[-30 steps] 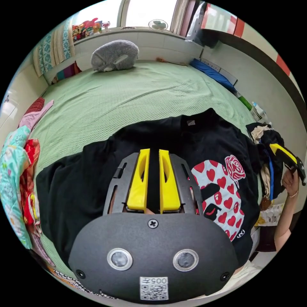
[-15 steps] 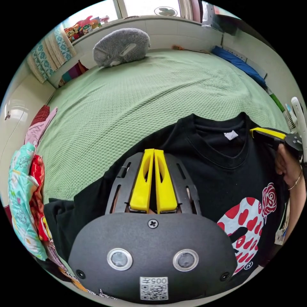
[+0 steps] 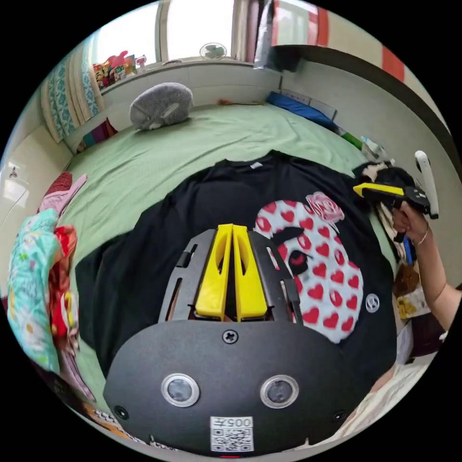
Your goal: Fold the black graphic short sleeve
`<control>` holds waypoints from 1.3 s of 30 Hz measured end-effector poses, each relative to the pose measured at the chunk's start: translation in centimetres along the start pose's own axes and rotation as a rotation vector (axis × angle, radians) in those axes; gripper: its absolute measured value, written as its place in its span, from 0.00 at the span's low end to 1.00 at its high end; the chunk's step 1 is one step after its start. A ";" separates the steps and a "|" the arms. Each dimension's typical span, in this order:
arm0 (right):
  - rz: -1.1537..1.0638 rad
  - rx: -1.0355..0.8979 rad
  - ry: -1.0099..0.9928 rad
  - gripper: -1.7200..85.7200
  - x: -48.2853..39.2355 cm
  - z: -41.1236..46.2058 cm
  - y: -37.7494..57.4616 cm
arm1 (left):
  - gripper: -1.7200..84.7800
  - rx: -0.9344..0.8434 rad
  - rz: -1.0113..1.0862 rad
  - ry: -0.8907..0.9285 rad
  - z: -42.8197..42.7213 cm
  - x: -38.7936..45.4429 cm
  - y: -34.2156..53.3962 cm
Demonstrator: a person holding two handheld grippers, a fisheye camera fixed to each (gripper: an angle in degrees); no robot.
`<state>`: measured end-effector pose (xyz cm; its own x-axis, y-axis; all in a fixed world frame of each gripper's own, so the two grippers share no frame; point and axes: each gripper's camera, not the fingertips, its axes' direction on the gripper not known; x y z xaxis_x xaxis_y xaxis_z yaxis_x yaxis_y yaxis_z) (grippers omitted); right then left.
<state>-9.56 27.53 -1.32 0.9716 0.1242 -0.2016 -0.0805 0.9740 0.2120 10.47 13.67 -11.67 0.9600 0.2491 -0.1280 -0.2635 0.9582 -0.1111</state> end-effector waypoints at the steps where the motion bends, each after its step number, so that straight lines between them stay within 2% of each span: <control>1: 0.023 -0.002 0.041 0.01 0.0 -2.0 4.2 | 0.02 -0.005 0.007 0.016 -2.2 1.2 3.9; 4: 0.154 -0.038 0.040 0.01 0.3 -5.7 13.9 | 0.03 -0.061 -0.140 -0.017 -5.7 2.2 13.0; 7: 0.336 -0.014 0.002 0.01 0.9 -8.8 22.0 | 0.06 -0.141 -0.275 0.027 -7.2 1.9 20.2; 8: 0.405 -0.010 -0.037 0.01 1.2 -9.4 24.6 | 0.07 -0.117 -0.328 0.081 -8.0 1.6 22.4; 11: 0.428 -0.025 -0.067 0.01 1.1 -10.3 28.5 | 0.08 -0.063 -0.442 0.136 -10.3 0.8 26.1; 15: 0.438 -0.018 -0.001 0.01 0.2 -11.9 30.6 | 0.09 -0.065 -0.421 0.076 -12.5 1.3 27.8; 21: 0.395 0.014 -0.090 0.03 -2.3 -13.6 32.3 | 0.11 -0.026 -0.409 0.130 -14.7 2.6 29.7; 27: 0.359 -0.015 -0.159 0.07 -2.9 -11.6 32.3 | 0.14 -0.036 -0.383 0.162 -13.8 2.3 28.0; 32: 0.387 -0.180 -0.127 0.07 -2.9 -7.4 30.6 | 0.15 -0.186 -0.342 0.112 -10.3 3.2 26.3; 36: 0.366 -0.229 -0.148 0.04 -4.5 -5.9 30.9 | 0.14 -0.179 -0.367 0.068 -10.8 4.2 26.8; 39: 0.376 -0.220 -0.164 0.02 -5.0 -6.2 31.5 | 0.10 -0.184 -0.348 0.070 -11.8 4.8 27.0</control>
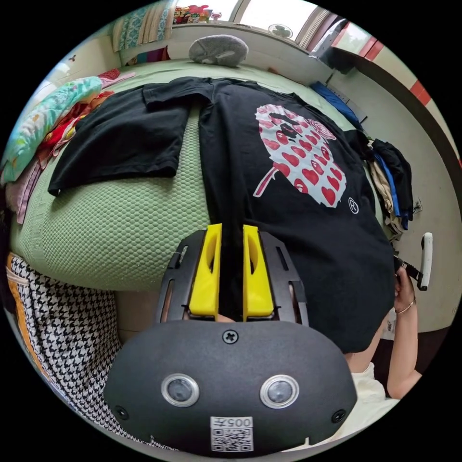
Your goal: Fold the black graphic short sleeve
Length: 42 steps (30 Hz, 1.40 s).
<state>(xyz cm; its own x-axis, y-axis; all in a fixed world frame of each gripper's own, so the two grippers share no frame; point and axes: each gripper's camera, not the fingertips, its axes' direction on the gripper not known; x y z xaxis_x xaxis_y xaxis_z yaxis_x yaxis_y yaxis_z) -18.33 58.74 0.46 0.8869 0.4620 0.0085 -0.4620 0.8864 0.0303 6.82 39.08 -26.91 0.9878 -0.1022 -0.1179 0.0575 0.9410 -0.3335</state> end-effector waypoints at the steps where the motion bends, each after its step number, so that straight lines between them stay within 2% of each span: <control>1: -0.002 0.000 -0.016 0.01 0.0 -0.5 0.3 | 0.08 -0.010 0.009 0.003 -0.6 0.1 0.1; 5: -0.029 0.092 0.109 0.00 -0.4 -5.0 2.2 | 0.04 0.011 0.068 0.083 -5.0 0.4 0.6; 9: -0.037 0.169 0.056 0.00 0.0 -10.5 3.9 | 0.03 0.010 0.114 0.170 -9.8 1.0 1.0; 11: -0.032 0.213 0.090 0.00 -0.4 -13.4 5.2 | 0.03 0.001 0.156 0.203 -12.6 1.8 1.8; 15: -0.018 0.188 0.111 0.00 -0.6 -15.0 7.1 | 0.03 -0.029 0.174 0.211 -14.6 2.5 3.9; 19: 0.047 0.071 0.133 0.01 -0.1 -11.7 7.4 | 0.04 -0.034 0.076 0.227 -12.8 1.4 5.5; 21: 0.079 0.068 0.249 0.01 -0.4 -10.7 7.7 | 0.03 -0.054 -0.023 0.181 -12.3 0.4 6.0; 23: 0.101 0.125 0.368 0.01 -1.4 -10.8 8.4 | 0.02 0.021 -0.094 0.094 -13.8 -0.2 7.2; 25: 0.072 0.172 0.312 0.01 -2.7 -11.4 8.6 | 0.02 0.099 -0.116 0.099 -15.3 0.1 7.8; 29: -0.063 0.294 0.090 0.01 -9.1 -10.8 7.4 | 0.01 0.215 -0.008 0.156 -15.9 5.0 6.1; 31: -0.071 0.333 0.070 0.01 -12.0 -9.0 6.3 | 0.01 0.228 -0.016 0.165 -14.2 7.5 4.6; 35: 0.036 0.213 0.041 0.01 -16.0 -3.6 3.3 | 0.01 0.093 -0.055 0.139 -9.1 12.2 2.0; 38: 0.040 0.114 0.171 0.01 -17.8 0.2 3.6 | 0.01 0.049 -0.047 0.065 -7.0 14.4 2.7; 40: -0.003 0.097 0.192 0.01 -18.3 1.7 4.8 | 0.01 -0.008 -0.061 0.054 -5.9 15.1 3.2; 42: -0.020 0.159 0.187 0.01 -18.5 1.7 5.6 | 0.01 0.000 -0.072 0.068 -5.8 15.4 3.5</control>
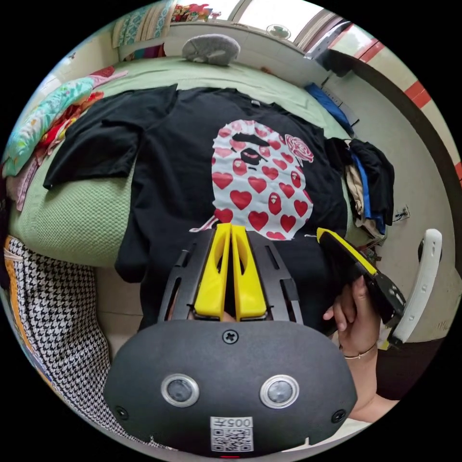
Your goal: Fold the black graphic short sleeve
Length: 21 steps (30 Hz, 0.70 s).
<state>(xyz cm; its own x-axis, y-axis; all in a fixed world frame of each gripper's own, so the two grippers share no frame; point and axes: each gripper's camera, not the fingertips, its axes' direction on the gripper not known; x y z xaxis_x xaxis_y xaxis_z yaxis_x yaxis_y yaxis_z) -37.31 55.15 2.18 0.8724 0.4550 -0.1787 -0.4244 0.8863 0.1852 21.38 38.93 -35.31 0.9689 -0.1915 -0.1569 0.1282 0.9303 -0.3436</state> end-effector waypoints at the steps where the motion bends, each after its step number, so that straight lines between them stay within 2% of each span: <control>1: -0.001 -0.005 -0.007 0.01 0.0 0.2 0.0 | 0.01 -0.001 -0.005 0.013 0.1 0.2 0.1; 6: -0.005 -0.018 -0.001 0.01 -0.6 1.3 -0.1 | 0.01 0.009 0.009 -0.034 0.7 2.2 0.3; 11: -0.081 0.001 0.125 0.01 -3.6 2.1 0.5 | 0.01 0.006 0.061 -0.180 1.6 6.0 0.5; 21: -0.019 0.026 -0.019 0.01 -2.9 3.1 0.8 | 0.01 0.019 0.064 -0.201 2.4 8.9 0.8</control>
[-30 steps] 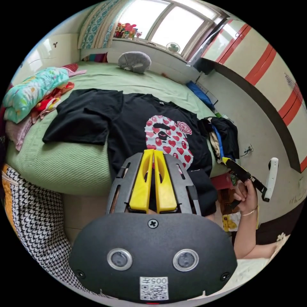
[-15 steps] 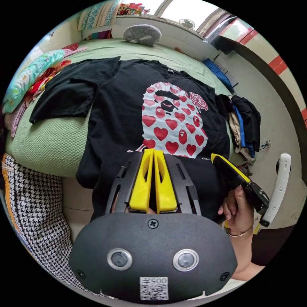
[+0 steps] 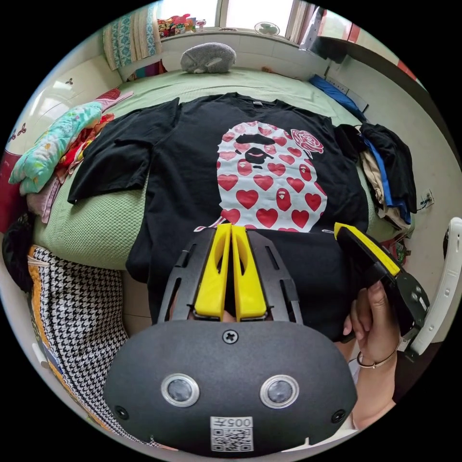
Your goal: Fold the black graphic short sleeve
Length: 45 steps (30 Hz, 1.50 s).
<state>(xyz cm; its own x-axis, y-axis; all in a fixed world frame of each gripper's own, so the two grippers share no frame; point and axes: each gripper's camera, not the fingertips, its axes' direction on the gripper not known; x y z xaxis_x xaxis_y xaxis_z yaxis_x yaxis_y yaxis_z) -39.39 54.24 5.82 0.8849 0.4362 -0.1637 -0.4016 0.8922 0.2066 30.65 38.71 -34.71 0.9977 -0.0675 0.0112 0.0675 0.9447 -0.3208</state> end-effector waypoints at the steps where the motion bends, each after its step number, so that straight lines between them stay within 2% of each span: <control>1: -0.002 0.001 0.005 0.01 -0.2 0.2 0.0 | 0.01 0.001 -0.001 0.003 0.0 0.3 0.0; 8: -0.041 0.003 0.118 0.01 -2.5 1.3 0.0 | 0.01 0.004 0.003 -0.005 0.4 2.1 -0.1; 45: -0.049 -0.007 0.128 0.01 -3.9 4.6 -1.5 | 0.01 -0.002 0.006 0.008 2.1 5.2 -1.2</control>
<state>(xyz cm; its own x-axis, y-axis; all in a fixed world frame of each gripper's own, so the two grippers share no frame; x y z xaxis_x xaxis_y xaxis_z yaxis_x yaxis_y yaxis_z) -41.17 50.65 10.64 0.8659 0.4035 -0.2956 -0.3610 0.9132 0.1890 35.80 37.86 -32.23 0.9979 -0.0645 0.0017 0.0616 0.9445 -0.3227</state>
